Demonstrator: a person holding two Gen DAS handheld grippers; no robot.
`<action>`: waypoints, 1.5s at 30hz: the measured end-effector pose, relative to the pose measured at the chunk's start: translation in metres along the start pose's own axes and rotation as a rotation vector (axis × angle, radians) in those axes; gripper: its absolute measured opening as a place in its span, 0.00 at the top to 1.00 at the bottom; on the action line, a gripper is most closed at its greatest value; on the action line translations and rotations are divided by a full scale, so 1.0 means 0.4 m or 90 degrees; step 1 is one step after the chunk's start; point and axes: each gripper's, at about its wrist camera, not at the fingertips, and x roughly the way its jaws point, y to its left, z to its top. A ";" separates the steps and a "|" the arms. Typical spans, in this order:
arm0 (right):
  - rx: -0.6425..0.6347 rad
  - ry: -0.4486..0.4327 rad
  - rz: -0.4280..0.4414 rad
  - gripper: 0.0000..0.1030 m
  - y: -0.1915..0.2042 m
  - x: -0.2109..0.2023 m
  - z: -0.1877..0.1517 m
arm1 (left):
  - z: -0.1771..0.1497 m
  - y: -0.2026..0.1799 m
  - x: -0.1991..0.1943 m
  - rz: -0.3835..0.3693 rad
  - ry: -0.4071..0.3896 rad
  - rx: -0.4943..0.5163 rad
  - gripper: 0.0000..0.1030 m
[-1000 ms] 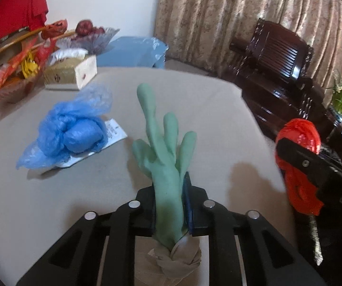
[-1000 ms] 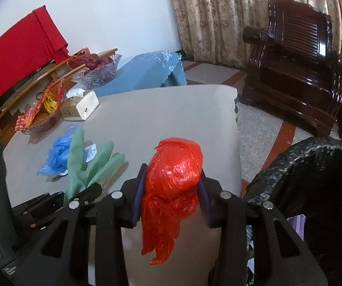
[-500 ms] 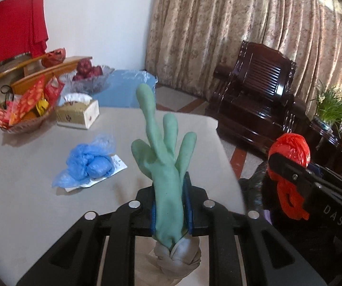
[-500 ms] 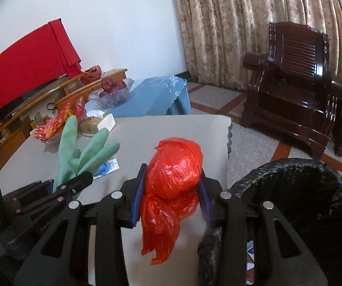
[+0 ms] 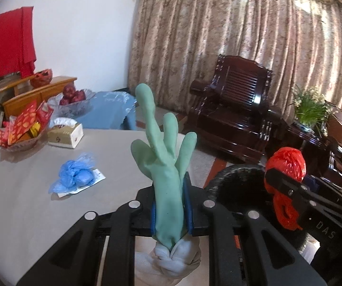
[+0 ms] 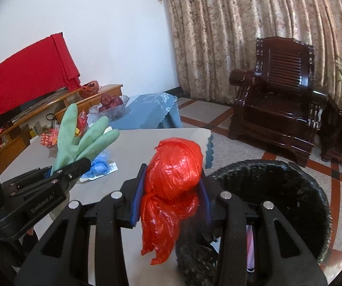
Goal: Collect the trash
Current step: 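Carry the red bag and green glove over the black bin with both tools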
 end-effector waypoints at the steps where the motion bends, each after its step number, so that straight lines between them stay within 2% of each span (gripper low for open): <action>1: 0.001 -0.003 -0.003 0.63 -0.006 -0.010 -0.001 | 0.001 -0.012 -0.006 -0.004 -0.003 0.003 0.83; 11: 0.019 -0.042 -0.050 0.63 -0.101 -0.126 -0.016 | -0.011 -0.138 -0.052 -0.055 -0.021 0.042 0.83; 23: 0.056 -0.052 -0.124 0.63 -0.253 -0.186 -0.055 | -0.024 -0.250 -0.026 -0.116 -0.010 0.079 0.83; 32: 0.080 -0.033 -0.174 0.63 -0.363 -0.168 -0.092 | -0.032 -0.337 0.052 -0.151 0.005 0.102 0.83; 45: 0.130 0.033 -0.201 0.62 -0.476 -0.054 -0.163 | -0.077 -0.427 0.225 -0.177 0.069 0.125 0.83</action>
